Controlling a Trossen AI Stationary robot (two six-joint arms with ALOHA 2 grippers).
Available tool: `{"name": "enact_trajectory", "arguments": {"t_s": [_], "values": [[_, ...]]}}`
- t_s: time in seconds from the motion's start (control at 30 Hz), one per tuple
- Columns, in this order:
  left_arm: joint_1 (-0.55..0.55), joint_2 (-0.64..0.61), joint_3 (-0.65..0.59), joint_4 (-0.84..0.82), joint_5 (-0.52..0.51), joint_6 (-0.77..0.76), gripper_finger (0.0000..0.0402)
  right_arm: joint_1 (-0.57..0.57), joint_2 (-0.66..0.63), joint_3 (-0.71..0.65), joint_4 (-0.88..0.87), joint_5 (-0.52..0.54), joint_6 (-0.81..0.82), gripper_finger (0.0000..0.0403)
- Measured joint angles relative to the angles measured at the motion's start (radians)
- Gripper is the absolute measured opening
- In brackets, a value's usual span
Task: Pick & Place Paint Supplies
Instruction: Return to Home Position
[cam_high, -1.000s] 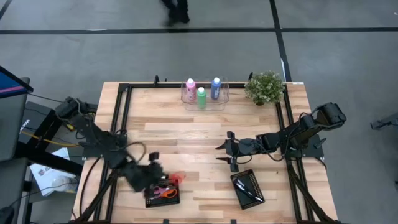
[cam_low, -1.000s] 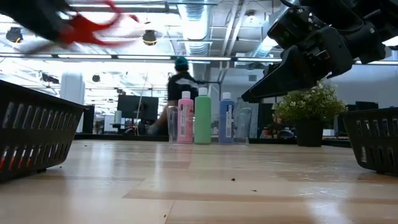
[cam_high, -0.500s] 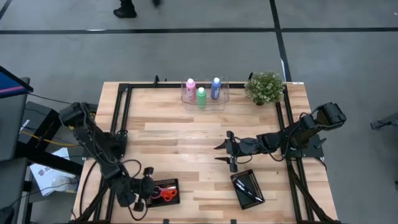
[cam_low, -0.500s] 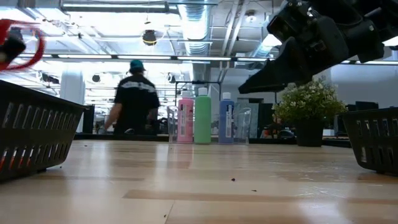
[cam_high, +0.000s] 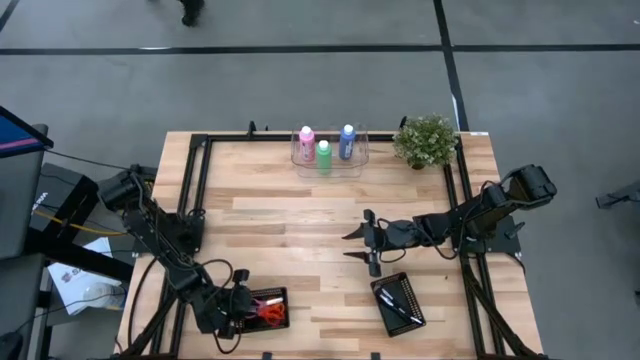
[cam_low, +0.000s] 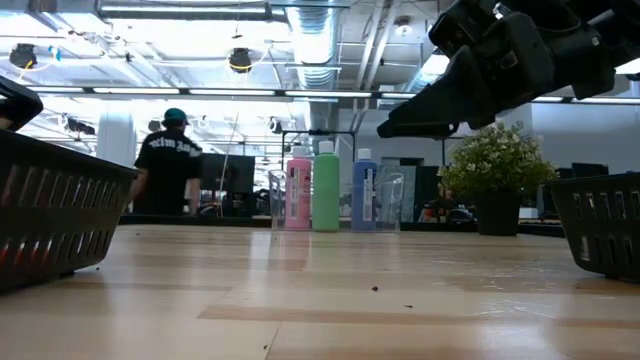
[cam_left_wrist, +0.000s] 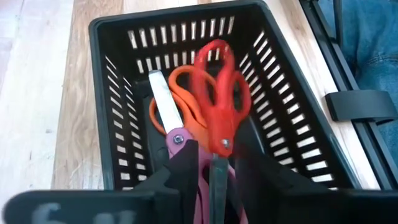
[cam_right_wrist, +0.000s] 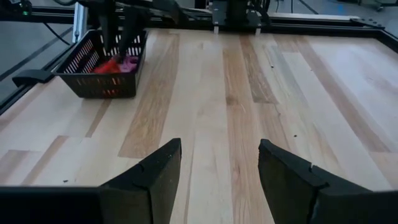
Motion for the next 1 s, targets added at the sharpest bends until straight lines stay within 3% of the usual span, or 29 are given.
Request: {"name": "enact_trajectory", "arguments": {"t_s": [0.23, 0.5, 0.8, 0.9, 1.0], "values": [[0.000, 0.000, 0.000, 0.004, -0.014, 0.005, 0.0119, 0.000, 0.000, 0.000, 0.027, 0.000, -0.026, 0.0196], [-0.010, -0.095, 0.000, 0.099, -0.240, 0.231, 0.0125, 0.004, 0.000, 0.000, 0.226, -0.004, -0.125, 0.0196], [-0.004, -0.381, 0.002, 0.117, -0.250, 0.319, 0.0116, 0.034, 0.000, 0.000, 0.334, 0.002, -0.122, 0.0196], [-0.002, -0.441, 0.002, 0.112, -0.249, 0.270, 0.0118, 0.034, 0.000, 0.000, 0.334, 0.002, -0.112, 0.0192], [-0.002, -0.475, 0.002, 0.122, -0.210, 0.360, 0.0117, 0.031, 0.000, 0.000, 0.340, 0.002, -0.048, 0.0184]]}}
